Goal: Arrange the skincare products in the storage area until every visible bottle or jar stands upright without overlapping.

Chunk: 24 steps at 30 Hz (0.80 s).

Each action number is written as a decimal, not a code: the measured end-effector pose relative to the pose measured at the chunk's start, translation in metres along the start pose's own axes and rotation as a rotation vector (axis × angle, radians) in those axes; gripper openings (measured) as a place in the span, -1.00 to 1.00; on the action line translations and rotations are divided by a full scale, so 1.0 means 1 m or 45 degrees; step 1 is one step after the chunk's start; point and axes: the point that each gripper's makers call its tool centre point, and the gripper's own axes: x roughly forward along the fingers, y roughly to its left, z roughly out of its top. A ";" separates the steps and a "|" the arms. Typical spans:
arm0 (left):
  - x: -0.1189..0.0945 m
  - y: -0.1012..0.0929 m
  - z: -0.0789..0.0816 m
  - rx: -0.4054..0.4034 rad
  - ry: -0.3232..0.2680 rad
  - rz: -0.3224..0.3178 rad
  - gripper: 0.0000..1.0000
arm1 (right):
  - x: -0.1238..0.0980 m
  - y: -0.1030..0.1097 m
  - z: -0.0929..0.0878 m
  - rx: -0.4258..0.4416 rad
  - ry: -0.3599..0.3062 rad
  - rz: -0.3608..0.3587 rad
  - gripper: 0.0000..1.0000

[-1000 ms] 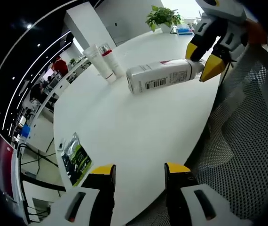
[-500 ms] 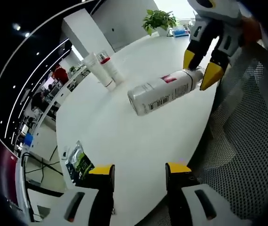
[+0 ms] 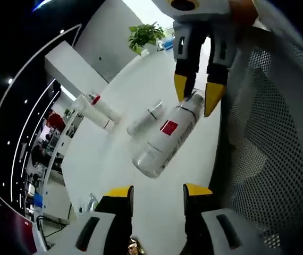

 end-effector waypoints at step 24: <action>0.003 -0.030 0.009 0.240 -0.006 -0.179 -0.55 | 0.005 0.019 0.007 -0.390 0.027 0.041 -0.68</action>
